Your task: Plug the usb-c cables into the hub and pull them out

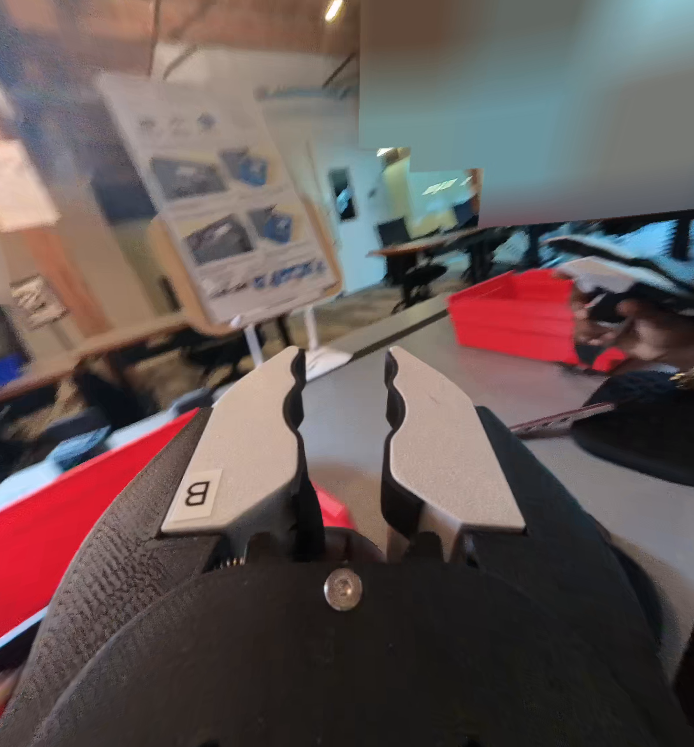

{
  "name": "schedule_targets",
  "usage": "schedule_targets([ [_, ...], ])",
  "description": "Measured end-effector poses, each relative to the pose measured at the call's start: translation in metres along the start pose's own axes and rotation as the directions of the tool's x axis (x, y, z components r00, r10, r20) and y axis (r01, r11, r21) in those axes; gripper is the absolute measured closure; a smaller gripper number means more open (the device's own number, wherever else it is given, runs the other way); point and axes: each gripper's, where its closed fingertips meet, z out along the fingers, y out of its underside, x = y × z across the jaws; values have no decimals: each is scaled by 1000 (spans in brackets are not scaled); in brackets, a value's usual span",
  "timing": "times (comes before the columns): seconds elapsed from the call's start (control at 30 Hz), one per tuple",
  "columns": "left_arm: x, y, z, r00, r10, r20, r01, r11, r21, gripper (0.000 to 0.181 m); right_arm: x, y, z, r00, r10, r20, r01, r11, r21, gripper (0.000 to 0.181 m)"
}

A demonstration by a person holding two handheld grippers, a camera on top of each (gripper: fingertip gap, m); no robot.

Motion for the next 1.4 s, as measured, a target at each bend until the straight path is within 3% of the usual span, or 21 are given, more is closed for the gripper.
schedule_targets([
  [0.1,-54,9,-44,973,-70,219,107,981,-162,137,-5,3,2,1000,-25,16,25,999,-20,134],
  [0.23,-106,24,-93,885,-70,460,196,953,-232,133,-9,7,3,998,-49,30,51,998,-42,134],
  [0.33,-125,38,-114,827,-58,559,259,922,-288,132,-9,8,4,998,-55,32,57,997,-48,134],
  [0.4,-135,53,-126,803,20,595,272,877,-396,131,-9,9,4,998,-52,30,53,997,-48,134],
  [0.5,-144,78,-139,830,142,539,267,747,-608,131,-9,8,4,999,-43,32,44,998,-46,134],
  [0.57,-155,82,-135,855,187,484,227,704,-673,132,-9,8,4,998,-48,32,49,998,-45,134],
  [0.7,-154,72,-98,937,137,323,161,648,-744,132,-10,8,4,998,-53,32,55,997,-47,134],
  [0.77,-145,62,-70,969,153,196,52,648,-760,133,-11,9,5,998,-58,34,60,997,-50,134],
  [0.83,-134,69,-47,987,154,55,-49,604,-796,134,-11,9,5,998,-59,37,61,997,-52,134],
  [0.97,-160,125,-41,963,247,-106,-182,311,-933,135,-10,7,4,998,-62,34,63,997,-43,135],
  [1.03,-181,144,-39,941,307,-140,-217,232,-948,140,-9,6,3,998,-58,30,60,997,-39,135],
  [1.1,-191,159,-37,944,287,-164,-227,204,-952,144,-9,6,3,998,-55,30,57,998,-40,135],
  [1.2,-177,179,-40,986,77,-149,-161,193,-968,145,-10,8,4,997,-65,35,67,997,-48,135],
  [1.4,-186,185,-33,982,98,-164,-181,199,-963,173,-12,11,5,996,-76,42,79,995,-61,135],
])
